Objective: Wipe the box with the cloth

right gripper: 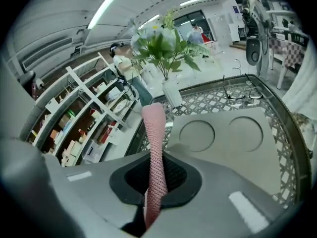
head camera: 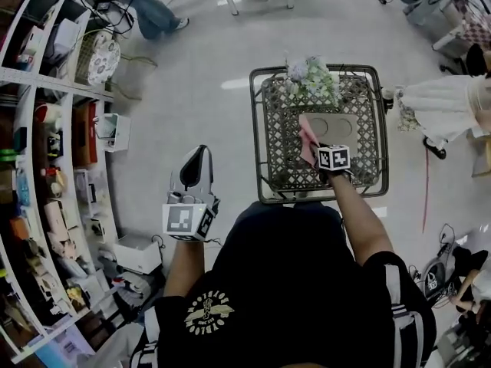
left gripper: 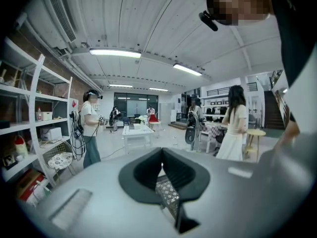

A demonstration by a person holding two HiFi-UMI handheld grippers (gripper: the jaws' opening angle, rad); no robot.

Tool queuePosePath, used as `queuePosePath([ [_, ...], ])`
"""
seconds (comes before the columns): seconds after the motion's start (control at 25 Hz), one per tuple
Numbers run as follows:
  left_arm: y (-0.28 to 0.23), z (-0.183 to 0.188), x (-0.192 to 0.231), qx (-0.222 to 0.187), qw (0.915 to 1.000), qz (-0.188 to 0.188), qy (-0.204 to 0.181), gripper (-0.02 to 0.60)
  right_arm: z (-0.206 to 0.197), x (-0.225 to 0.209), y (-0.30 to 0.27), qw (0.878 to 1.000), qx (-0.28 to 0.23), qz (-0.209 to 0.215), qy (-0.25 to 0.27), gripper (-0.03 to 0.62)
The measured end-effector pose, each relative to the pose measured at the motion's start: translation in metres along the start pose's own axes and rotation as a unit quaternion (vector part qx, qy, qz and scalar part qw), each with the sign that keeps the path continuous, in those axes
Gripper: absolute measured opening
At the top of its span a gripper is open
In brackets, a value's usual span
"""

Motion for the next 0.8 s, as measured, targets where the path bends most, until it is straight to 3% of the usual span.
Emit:
queuePosePath([
  [0.32,0.015,0.003,0.034,0.010,0.9999,0.010,-0.007,0.000,-0.006,0.007,-0.028,0.998,0.049,-0.038,0.013,0.017],
  [0.8,-0.008,0.002,-0.004,0.012,0.9998,-0.011,-0.013,0.000,-0.025,-0.050,0.005,0.995,0.063,-0.083,0.001,0.017],
])
Point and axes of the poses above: the fingertips, and each gripper's own axes: y backward along the fingers, x to its left, z out of its top, the point moved 9 cm from there along y, backward along the fingers, and after that the axes turned 8 degrees about y, right-handed, at the moved point
